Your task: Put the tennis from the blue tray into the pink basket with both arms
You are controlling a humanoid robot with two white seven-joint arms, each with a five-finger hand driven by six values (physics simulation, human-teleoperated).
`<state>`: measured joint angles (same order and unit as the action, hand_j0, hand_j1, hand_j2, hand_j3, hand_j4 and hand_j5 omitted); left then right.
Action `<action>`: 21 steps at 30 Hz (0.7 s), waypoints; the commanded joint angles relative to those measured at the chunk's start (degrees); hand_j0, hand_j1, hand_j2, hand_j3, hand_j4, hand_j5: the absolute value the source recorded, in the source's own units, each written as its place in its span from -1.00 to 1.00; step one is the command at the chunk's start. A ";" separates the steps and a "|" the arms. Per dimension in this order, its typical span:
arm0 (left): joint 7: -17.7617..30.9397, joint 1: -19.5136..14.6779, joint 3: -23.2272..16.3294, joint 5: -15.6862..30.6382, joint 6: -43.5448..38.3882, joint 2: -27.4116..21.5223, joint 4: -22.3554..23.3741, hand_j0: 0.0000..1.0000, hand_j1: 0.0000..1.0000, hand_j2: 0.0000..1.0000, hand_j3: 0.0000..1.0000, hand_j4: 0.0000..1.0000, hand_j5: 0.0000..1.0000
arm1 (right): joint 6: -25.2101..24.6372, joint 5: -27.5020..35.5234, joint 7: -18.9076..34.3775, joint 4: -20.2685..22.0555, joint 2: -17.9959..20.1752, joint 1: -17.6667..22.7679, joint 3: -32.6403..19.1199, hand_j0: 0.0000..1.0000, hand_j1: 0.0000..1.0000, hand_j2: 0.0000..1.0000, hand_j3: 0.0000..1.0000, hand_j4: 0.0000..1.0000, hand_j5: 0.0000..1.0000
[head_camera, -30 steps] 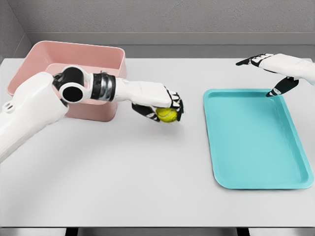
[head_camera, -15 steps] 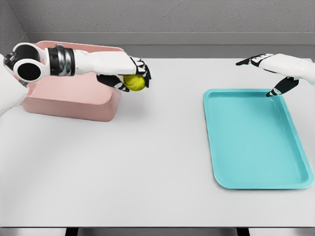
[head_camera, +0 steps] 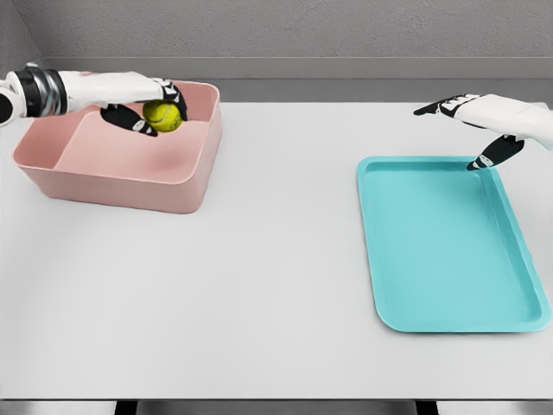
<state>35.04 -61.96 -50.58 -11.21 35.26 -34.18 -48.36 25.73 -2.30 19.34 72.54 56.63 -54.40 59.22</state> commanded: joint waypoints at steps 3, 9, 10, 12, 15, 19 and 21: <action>-0.04 0.00 0.92 0.31 -0.26 0.25 6.00 0.00 0.00 0.00 0.00 0.00 0.00 | -0.16 0.27 -0.09 0.06 0.06 0.00 -0.07 1.00 1.00 1.00 1.00 1.00 1.00; -0.04 0.00 1.10 0.31 -0.26 0.78 5.65 1.00 1.00 1.00 1.00 1.00 1.00 | -0.07 0.27 -0.01 -0.03 0.06 0.00 -0.07 1.00 1.00 1.00 1.00 1.00 1.00; -0.04 0.00 1.01 0.40 -0.26 0.60 5.38 1.00 1.00 1.00 1.00 1.00 1.00 | -0.07 0.27 -0.01 -0.03 0.06 0.00 -0.07 1.00 1.00 1.00 1.00 1.00 1.00; -0.04 0.35 2.06 0.58 -0.26 -0.19 3.54 1.00 1.00 1.00 1.00 1.00 1.00 | -0.07 0.27 -0.01 -0.03 0.06 0.00 -0.07 1.00 1.00 1.00 1.00 1.00 1.00; -0.04 0.70 2.94 0.58 -0.26 -0.19 3.36 1.00 1.00 1.00 1.00 1.00 1.00 | -0.07 0.27 -0.01 0.06 0.06 0.00 -0.07 1.00 1.00 1.00 1.00 1.00 1.00; -0.04 0.97 3.91 1.19 -0.26 -2.91 -1.03 1.00 1.00 1.00 1.00 1.00 1.00 | -0.07 0.27 -0.09 0.06 -0.03 0.00 -0.07 1.00 1.00 1.00 1.00 1.00 1.00; -0.04 1.23 3.91 1.45 -0.26 -5.55 -4.11 1.00 1.00 1.00 1.00 1.00 1.00 | -0.07 0.27 -0.09 0.06 -0.03 0.00 -0.07 1.00 1.00 1.00 1.00 1.00 1.00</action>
<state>35.03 -60.73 -47.05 -10.28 35.17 -37.60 -49.75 25.74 -2.30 19.28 72.58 56.58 -54.40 59.22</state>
